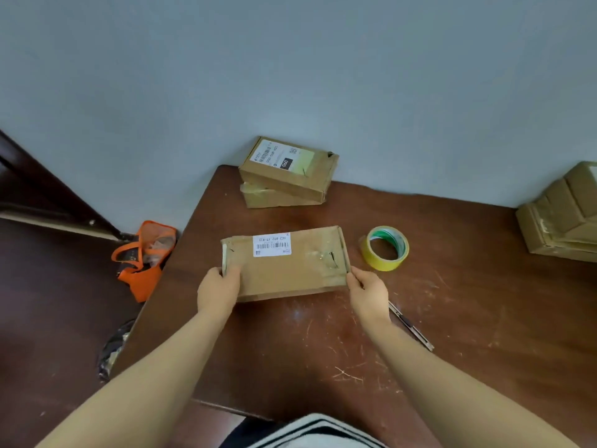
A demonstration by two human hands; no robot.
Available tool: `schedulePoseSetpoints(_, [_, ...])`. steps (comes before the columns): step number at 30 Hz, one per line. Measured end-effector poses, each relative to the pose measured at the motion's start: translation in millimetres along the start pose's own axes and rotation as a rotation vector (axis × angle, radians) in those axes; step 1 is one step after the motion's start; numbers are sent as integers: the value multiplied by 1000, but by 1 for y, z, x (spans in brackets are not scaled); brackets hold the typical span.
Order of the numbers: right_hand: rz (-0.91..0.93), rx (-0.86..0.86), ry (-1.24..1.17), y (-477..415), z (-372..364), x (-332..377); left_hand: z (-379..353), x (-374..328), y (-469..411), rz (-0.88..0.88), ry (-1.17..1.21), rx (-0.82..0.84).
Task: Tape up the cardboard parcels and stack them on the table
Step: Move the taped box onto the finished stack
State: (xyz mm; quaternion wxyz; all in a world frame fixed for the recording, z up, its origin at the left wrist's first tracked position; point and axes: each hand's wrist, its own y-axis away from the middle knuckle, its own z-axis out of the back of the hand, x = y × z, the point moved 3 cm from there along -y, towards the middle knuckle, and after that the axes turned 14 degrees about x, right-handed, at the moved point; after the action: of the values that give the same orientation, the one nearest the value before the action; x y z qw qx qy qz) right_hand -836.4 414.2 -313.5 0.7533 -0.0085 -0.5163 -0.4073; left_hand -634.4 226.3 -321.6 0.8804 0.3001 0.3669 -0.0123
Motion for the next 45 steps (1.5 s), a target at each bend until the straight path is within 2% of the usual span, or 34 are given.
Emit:
schedulePoseSetpoints(8, [-17, 165, 125, 17, -6, -44, -22, 34, 30, 147, -221, 66])
schedulePoseSetpoints(10, [-31, 153, 115, 16, -2, -44, -22, 24, 36, 90, -287, -77])
schedulePoseSetpoints(12, [-9, 78, 77, 14, 3, -41, -27, 5, 42, -114, -387, -182])
schedulePoseSetpoints(14, [39, 32, 66, 12, 6, -35, -44, -16, 44, -323, -419, -89])
schedulePoseSetpoints(17, [88, 55, 74, 7, 7, -28, -77, -39, 44, -562, -421, 175])
schedulePoseSetpoints(19, [90, 78, 83, 5, 5, -27, -96, -50, 43, -640, -464, 318])
schedulePoseSetpoints(21, [82, 86, 103, 3, 3, -29, -109, -57, 39, -666, -482, 392])
schedulePoseSetpoints(32, [72, 62, 101, -3, -2, -30, -124, -79, 22, -764, -548, 444])
schedulePoseSetpoints(39, [41, 57, 94, -3, -4, -31, -118, -84, 13, -767, -564, 616])
schedulePoseSetpoints(45, [-29, 49, 56, -4, -8, -30, -118, -89, 13, -817, -604, 591])
